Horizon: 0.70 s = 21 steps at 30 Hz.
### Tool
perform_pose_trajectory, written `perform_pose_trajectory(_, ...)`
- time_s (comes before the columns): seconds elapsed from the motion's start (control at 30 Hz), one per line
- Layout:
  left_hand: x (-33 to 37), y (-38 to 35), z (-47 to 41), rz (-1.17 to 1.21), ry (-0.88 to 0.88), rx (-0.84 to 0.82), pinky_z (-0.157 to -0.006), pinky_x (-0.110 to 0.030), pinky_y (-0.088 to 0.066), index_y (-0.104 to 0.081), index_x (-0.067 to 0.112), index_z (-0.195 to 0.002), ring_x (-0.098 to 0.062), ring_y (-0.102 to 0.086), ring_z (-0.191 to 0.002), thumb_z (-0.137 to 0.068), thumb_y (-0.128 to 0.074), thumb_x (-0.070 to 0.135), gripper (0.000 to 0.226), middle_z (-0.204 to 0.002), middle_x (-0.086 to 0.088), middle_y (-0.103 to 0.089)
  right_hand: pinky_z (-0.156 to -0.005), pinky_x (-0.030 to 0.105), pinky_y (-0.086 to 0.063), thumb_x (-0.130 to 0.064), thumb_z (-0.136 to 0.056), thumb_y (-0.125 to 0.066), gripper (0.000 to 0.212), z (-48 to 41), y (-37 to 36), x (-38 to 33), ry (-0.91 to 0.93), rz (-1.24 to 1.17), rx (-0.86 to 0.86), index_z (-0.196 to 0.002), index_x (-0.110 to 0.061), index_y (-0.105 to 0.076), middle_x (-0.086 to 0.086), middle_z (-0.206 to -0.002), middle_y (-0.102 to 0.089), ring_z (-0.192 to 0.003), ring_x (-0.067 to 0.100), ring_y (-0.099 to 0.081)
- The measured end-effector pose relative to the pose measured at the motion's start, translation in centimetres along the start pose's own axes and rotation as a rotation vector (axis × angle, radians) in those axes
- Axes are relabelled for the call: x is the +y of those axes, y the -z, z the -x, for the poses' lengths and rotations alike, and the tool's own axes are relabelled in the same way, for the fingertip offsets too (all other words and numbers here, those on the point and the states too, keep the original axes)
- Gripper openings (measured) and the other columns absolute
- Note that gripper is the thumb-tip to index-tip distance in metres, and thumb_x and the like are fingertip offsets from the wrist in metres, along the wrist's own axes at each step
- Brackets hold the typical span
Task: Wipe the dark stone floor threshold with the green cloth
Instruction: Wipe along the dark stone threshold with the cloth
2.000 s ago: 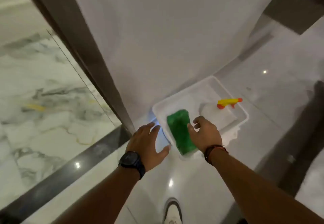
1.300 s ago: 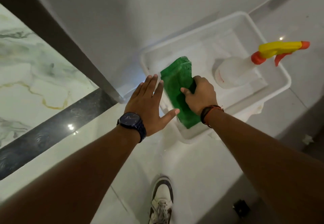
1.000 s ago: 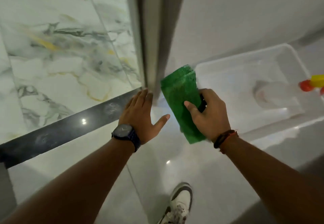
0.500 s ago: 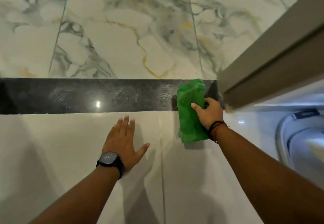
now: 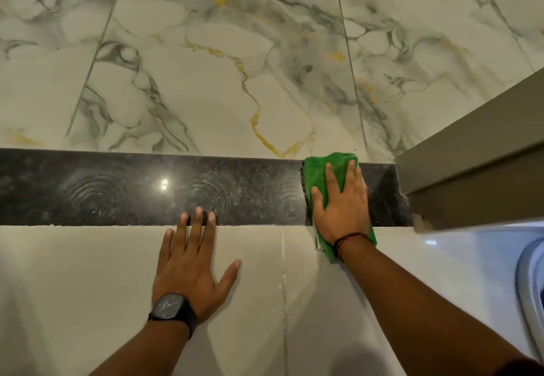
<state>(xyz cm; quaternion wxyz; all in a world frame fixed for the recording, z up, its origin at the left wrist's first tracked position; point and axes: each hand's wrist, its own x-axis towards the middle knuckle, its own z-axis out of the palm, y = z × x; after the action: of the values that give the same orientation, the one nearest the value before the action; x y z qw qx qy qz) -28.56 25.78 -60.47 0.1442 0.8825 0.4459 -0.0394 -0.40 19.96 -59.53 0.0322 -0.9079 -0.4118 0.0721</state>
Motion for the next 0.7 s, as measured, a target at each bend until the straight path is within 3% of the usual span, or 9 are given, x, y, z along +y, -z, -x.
perform_pose_trajectory(0.1, 0.0, 0.1, 0.0, -0.001, 0.005, -0.014, -0.118, -0.047, -0.003, -0.011, 0.015, -0.152, -0.028, 0.000, -0.147, -0.085, -0.022, 0.069, 0.087, -0.160, -0.008, -0.007, -0.119, 0.045, -0.001, -0.052, -0.095, -0.021, 0.064, -1.1, -0.1, -3.0, 0.041, 0.001, -0.012, -0.151, -0.022, -0.015, 0.018, -0.159, 0.003, -0.147, 0.032, 0.003)
perform_pose_trajectory(0.27, -0.1, 0.1, -0.1, -0.027, 0.010, -0.029, -0.118, -0.046, -0.005, -0.013, 0.015, -0.152, -0.028, -0.002, -0.147, -0.085, -0.023, 0.067, 0.085, -0.160, -0.009, -0.010, -0.119, 0.045, 0.000, -0.051, -0.095, -0.027, 0.065, 1.6, -0.9, -8.7, 0.383, -0.059, -0.082, -0.151, -0.020, -0.016, 0.014, -0.160, -0.004, -0.147, 0.029, 0.001)
perform_pose_trajectory(0.43, -0.3, -0.2, 0.0, -0.034, 0.012, -0.036, -0.118, -0.046, -0.004, -0.008, 0.016, -0.152, -0.028, 0.000, -0.147, -0.085, -0.022, 0.067, 0.085, -0.161, -0.008, -0.007, -0.119, 0.046, -0.014, -0.049, -0.094, -0.035, 0.062, 5.1, -1.0, -4.6, 0.485, -0.069, -0.128, -0.149, -0.022, -0.025, 0.008, -0.160, -0.015, -0.147, 0.024, -0.010)
perform_pose_trajectory(0.53, -0.4, -0.4, 0.0, -0.027, 0.010, -0.031, -0.117, -0.048, -0.005, -0.007, 0.017, -0.152, -0.029, -0.001, -0.147, -0.085, -0.022, 0.067, 0.085, -0.160, -0.008, -0.007, -0.117, 0.048, -0.018, -0.049, -0.094, -0.036, 0.060, 5.4, -0.5, -0.7, 0.411, -0.082, -0.093, -0.147, -0.022, -0.029, 0.009, -0.157, -0.021, -0.145, 0.025, -0.017)
perform_pose_trajectory(0.7, -0.5, -0.5, 0.0, -0.025, 0.009, -0.021, -0.117, -0.049, -0.005, -0.002, 0.018, -0.152, -0.029, 0.000, -0.147, -0.085, -0.023, 0.068, 0.086, -0.160, -0.007, -0.004, -0.115, 0.051, -0.024, -0.046, -0.092, -0.034, 0.062, 2.2, -0.2, 2.8, 0.051, -0.106, 0.051, -0.144, -0.012, -0.038, 0.019, -0.155, -0.025, -0.142, 0.035, -0.021)
